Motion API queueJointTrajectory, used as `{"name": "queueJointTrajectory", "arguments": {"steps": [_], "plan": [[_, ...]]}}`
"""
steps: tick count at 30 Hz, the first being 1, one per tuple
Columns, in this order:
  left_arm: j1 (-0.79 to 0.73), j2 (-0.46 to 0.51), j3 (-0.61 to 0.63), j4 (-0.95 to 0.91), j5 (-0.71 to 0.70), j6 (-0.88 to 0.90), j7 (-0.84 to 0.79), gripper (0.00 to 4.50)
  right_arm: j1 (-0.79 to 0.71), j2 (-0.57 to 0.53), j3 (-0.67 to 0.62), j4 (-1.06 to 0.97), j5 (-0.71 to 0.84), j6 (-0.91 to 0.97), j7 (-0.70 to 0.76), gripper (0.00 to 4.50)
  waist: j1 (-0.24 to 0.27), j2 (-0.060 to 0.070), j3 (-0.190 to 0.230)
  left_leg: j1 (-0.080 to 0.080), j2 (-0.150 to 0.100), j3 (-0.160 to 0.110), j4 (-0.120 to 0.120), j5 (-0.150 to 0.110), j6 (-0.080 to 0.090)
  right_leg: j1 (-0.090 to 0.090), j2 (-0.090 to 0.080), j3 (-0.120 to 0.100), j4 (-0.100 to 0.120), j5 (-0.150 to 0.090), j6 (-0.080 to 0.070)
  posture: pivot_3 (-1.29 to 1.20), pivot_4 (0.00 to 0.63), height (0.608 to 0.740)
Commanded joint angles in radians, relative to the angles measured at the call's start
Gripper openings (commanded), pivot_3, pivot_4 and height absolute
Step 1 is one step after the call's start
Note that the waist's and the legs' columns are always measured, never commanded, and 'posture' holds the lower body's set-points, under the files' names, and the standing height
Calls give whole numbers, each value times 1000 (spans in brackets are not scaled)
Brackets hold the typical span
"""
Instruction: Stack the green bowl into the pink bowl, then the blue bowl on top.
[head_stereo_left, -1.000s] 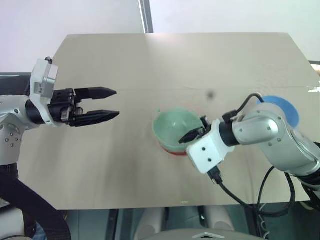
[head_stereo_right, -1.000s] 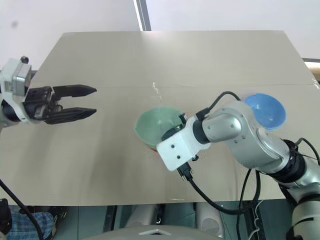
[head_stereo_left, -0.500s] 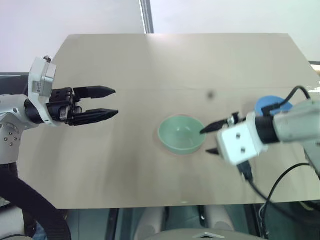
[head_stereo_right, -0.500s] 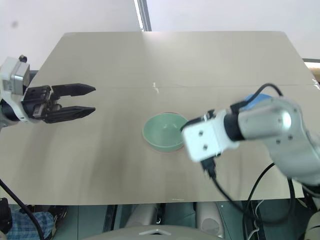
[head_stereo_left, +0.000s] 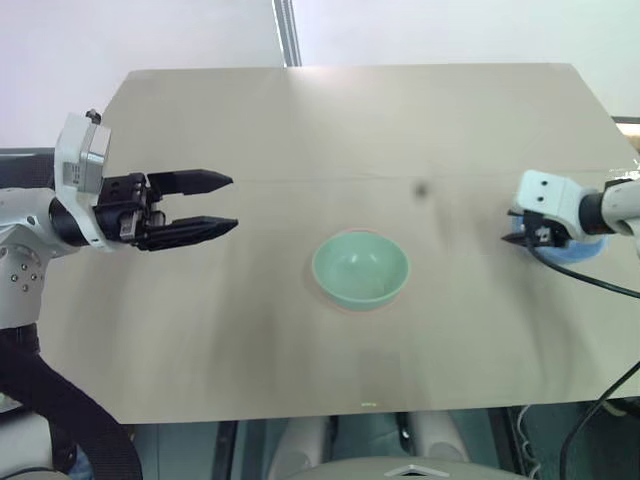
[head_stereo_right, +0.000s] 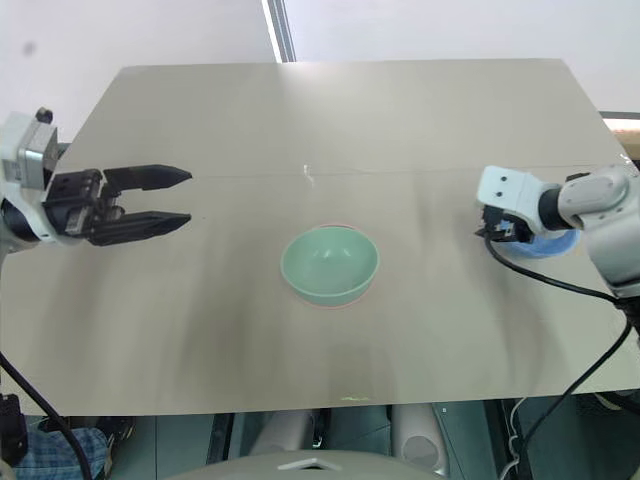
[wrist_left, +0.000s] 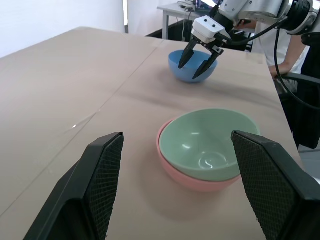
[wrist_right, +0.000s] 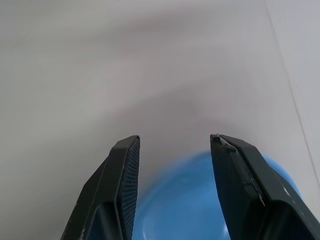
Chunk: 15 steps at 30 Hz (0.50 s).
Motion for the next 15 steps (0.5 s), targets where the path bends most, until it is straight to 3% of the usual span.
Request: {"name": "queueJointTrajectory", "arguments": {"steps": [1,7,15], "plan": [[-13,3,43,-4,-28,-12,-10,3664,9,-27,-73,-65,29,26,-5,2486,0,0,0,0,0,0,0,0,0,0,0,0,0,0,0,0,150,740],[-14,-2,39,-1,-25,-15,-14,3664,58,-70,-130,-169,74,133,2,2486,7,0,0,0,0,0,0,0,0,0,0,0,1,0,0,0,150,740],[-22,-6,34,7,-20,-19,-22,3664,153,-70,-111,-195,70,309,-71,2486,8,0,0,0,0,0,1,0,0,1,0,0,1,0,0,0,150,740]]}}
